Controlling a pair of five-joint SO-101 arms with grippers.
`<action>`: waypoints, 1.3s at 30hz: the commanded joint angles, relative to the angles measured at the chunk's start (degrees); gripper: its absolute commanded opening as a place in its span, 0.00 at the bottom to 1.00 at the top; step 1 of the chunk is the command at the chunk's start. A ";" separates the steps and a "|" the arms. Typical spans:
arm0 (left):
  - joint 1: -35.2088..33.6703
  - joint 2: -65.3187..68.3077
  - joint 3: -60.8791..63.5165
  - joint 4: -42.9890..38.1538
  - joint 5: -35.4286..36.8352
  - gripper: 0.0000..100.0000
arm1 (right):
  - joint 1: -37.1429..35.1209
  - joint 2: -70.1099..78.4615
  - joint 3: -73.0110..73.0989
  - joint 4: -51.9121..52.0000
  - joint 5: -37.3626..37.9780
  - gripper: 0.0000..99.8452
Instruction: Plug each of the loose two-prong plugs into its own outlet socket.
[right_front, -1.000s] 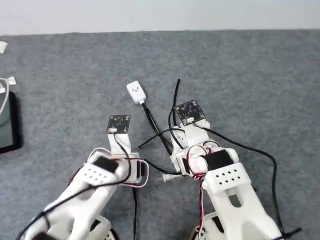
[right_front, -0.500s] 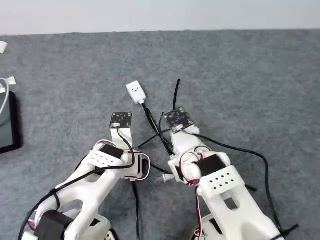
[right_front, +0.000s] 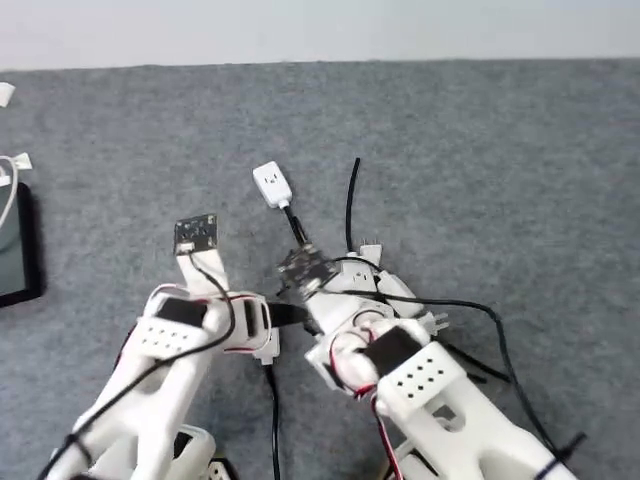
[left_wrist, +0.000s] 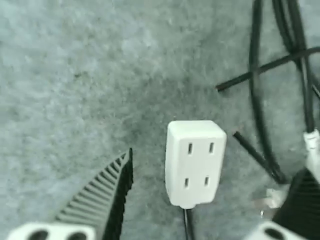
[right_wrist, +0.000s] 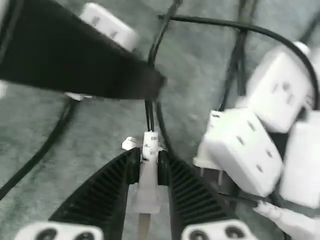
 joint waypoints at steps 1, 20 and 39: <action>-0.53 -9.85 2.77 0.88 -5.89 0.45 | -2.33 -1.10 -0.35 -1.63 -1.32 0.01; -12.92 -18.81 3.74 4.75 -6.59 0.45 | 2.68 -1.71 -0.62 -1.63 -1.85 0.15; -13.10 -18.81 5.49 1.32 -6.59 0.45 | 1.98 -0.75 0.26 2.07 2.90 0.01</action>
